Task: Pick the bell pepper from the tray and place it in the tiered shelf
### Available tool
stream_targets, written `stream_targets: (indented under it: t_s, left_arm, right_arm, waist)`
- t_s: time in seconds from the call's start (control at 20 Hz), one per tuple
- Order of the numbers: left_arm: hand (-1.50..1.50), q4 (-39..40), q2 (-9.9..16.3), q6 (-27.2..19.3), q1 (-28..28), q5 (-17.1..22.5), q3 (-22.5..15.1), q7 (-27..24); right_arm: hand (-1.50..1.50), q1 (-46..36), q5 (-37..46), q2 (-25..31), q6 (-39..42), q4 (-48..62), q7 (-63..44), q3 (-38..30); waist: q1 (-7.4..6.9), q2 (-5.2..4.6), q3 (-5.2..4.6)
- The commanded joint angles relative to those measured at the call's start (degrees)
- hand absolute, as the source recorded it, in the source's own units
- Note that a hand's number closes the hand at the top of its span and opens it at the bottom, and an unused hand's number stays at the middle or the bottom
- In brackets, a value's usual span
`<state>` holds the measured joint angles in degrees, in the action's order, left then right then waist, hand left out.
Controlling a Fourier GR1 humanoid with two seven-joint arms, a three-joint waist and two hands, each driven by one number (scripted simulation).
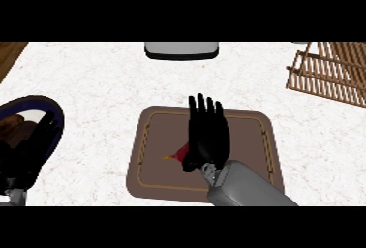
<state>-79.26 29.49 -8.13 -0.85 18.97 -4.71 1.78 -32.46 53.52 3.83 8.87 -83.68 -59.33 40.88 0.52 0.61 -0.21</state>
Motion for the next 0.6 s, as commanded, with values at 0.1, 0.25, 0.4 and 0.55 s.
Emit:
stream_targets:
  t_s: [0.1,0.25,0.4,0.55]
  left_arm:
    - [0.00,-1.34,0.96,1.56,-0.55,0.51,1.08,0.44]
    - [0.00,1.55,-0.19,2.76,-0.10,0.17,1.27,-1.43]
    - [0.00,0.73,-0.28,1.58,2.09,-0.53,1.53,1.93]
    - [0.00,-0.14,-2.89,0.45,-0.44,-2.19,0.65,-1.07]
  right_arm:
    - [-1.50,-6.14,-2.58,-0.59,19.94,-0.25,-8.48,-3.07]
    - [-1.50,-5.95,-1.61,-2.73,20.80,2.15,-8.66,-3.36]
    - [-1.50,-3.49,-0.15,-1.01,18.90,3.26,-5.33,-4.94]
    - [-1.50,-1.32,1.09,-0.85,20.46,2.40,-5.14,-5.07]
  waist:
    - [-0.72,-0.24,0.13]
    - [-0.65,-0.50,0.13]
    - [-0.50,-0.56,0.19]
    - [-0.63,-0.49,0.19]
